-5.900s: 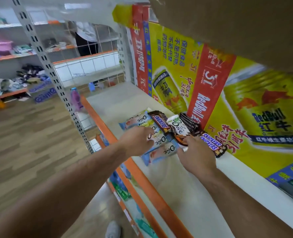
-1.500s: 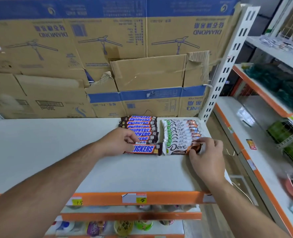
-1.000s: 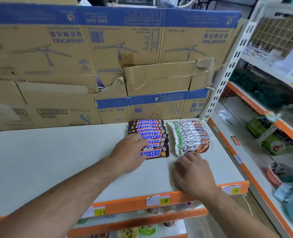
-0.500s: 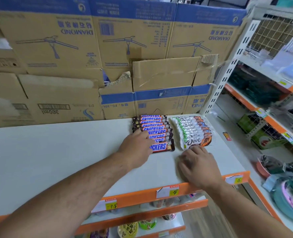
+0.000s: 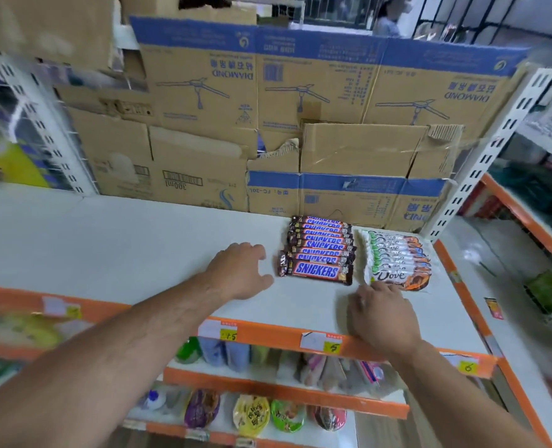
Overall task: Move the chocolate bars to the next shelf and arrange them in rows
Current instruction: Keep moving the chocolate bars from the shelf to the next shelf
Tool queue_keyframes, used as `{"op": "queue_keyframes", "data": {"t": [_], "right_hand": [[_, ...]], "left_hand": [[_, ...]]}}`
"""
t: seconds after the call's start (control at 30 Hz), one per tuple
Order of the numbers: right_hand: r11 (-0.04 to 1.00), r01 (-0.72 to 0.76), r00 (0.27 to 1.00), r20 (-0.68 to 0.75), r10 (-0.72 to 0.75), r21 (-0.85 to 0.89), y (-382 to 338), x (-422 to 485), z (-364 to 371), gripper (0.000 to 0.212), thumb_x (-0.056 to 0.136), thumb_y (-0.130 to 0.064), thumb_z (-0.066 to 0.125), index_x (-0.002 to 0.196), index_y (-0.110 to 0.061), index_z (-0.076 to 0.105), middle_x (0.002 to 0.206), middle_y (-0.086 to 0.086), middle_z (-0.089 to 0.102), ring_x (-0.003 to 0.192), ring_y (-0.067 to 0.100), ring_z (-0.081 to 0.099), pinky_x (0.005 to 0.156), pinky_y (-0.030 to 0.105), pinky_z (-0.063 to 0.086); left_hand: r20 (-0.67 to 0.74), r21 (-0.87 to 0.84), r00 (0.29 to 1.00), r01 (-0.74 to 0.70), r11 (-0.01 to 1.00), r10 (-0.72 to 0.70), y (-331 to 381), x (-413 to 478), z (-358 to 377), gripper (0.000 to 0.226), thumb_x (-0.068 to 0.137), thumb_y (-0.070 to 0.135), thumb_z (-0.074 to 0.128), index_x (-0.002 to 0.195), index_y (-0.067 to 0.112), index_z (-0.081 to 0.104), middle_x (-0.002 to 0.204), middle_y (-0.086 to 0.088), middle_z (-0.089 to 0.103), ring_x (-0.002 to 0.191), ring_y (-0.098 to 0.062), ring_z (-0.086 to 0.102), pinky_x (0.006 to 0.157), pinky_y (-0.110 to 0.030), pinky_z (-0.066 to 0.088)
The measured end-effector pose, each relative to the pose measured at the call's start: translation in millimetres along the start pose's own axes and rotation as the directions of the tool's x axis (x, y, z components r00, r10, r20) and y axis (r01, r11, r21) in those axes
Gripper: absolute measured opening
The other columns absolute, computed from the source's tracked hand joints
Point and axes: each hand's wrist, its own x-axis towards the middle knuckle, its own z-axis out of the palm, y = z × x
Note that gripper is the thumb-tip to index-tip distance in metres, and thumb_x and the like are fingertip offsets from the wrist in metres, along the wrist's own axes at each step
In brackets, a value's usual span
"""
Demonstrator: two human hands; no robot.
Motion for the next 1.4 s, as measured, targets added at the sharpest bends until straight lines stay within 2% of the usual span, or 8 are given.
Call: {"op": "queue_keyframes", "data": {"t": [0.27,0.37,0.53,0.97,1.1,1.2,1.33,1.4], "right_hand": [[0.974,0.159,0.973,0.144,-0.183,0.162,-74.4,-4.2,-11.1,0.027,0.082,-0.044,0.047,0.087,-0.022,0.062,0.089,-0.002,0.061,0.091,0.024,0.061,0.063,0.030,0.043],[0.952,0.244,0.951,0.148,-0.272,0.182,-111.1,-8.0,-15.6,0.037,0.079,-0.049,0.041,0.096,-0.024,0.064,0.097,-0.003,0.062,0.098,0.022,0.061,0.071,0.032,0.049],[0.916,0.328,0.925,0.118,-0.361,0.230,-182.7,-5.7,-28.7,0.036,0.089,-0.045,0.050,0.120,-0.030,0.060,0.120,-0.001,0.060,0.115,0.021,0.057,0.087,0.033,0.049],[0.838,0.490,0.840,0.127,-0.527,0.241,-465.0,9.2,-12.5,0.044,0.087,-0.048,0.053,0.129,-0.033,0.055,0.129,-0.005,0.056,0.120,0.017,0.052,0.092,0.032,0.045],[0.812,0.513,0.810,0.157,-0.566,0.277,-556.2,8.3,-4.1,0.051,0.088,-0.060,0.050,0.130,-0.031,0.054,0.130,-0.005,0.055,0.119,0.016,0.051,0.092,0.034,0.046],[0.798,0.527,0.794,0.166,-0.586,0.292,-613.4,10.7,1.8,0.045,0.089,-0.056,0.051,0.126,-0.033,0.056,0.130,-0.004,0.056,0.118,0.017,0.053,0.092,0.033,0.046],[0.770,0.575,0.757,0.179,-0.629,0.276,-677.8,21.5,10.9,0.043,0.089,-0.055,0.050,0.126,-0.032,0.056,0.128,-0.004,0.056,0.120,0.017,0.051,0.095,0.034,0.046],[0.761,0.582,0.743,0.192,-0.641,0.287,-707.1,33.1,17.1,0.043,0.088,-0.052,0.053,0.126,-0.032,0.056,0.128,-0.004,0.056,0.119,0.016,0.052,0.096,0.034,0.045]], "left_hand": [[-0.003,-0.006,0.988,0.152,0.988,-0.152,-34.1,-57.1,-15.6,0.054,0.086,0.050,0.059,0.134,0.027,0.050,0.131,0.000,0.053,0.121,-0.021,0.048,0.098,-0.034,0.042],[-0.021,-0.023,0.982,0.188,0.982,-0.189,-52.9,-73.8,-23.1,0.053,0.087,0.049,0.058,0.134,0.027,0.049,0.131,0.000,0.052,0.121,-0.022,0.048,0.097,-0.034,0.042],[-0.054,-0.066,0.961,0.268,0.961,-0.271,-106.0,-102.6,-38.8,0.051,0.087,0.048,0.057,0.133,0.028,0.050,0.131,0.001,0.052,0.121,-0.021,0.048,0.100,-0.036,0.041],[-0.176,-0.136,0.896,0.389,0.911,-0.409,-343.1,-192.0,-99.5,0.047,0.089,0.049,0.055,0.132,0.031,0.051,0.132,0.003,0.053,0.124,-0.019,0.046,0.098,-0.033,0.039],[-0.152,-0.170,0.883,0.418,0.892,-0.443,-420.5,-227.0,-121.7,0.046,0.089,0.049,0.055,0.129,0.025,0.053,0.125,-0.001,0.056,0.116,-0.023,0.052,0.094,-0.038,0.046],[-0.184,-0.218,0.851,0.453,0.864,-0.492,-470.9,-246.7,-133.6,0.045,0.083,0.046,0.057,0.123,0.025,0.058,0.117,0.001,0.061,0.110,-0.020,0.056,0.091,-0.036,0.049],[-0.173,-0.316,0.821,0.478,0.820,-0.545,-529.4,-258.6,-140.6,0.053,0.071,0.061,0.043,0.115,0.038,0.061,0.111,0.015,0.063,0.100,-0.010,0.060,0.084,-0.034,0.053],[-0.167,-0.350,0.805,0.491,0.798,-0.569,-554.2,-259.9,-146.4,0.039,0.076,0.052,0.051,0.110,0.037,0.062,0.103,0.016,0.061,0.093,-0.009,0.060,0.080,-0.033,0.054]]}}
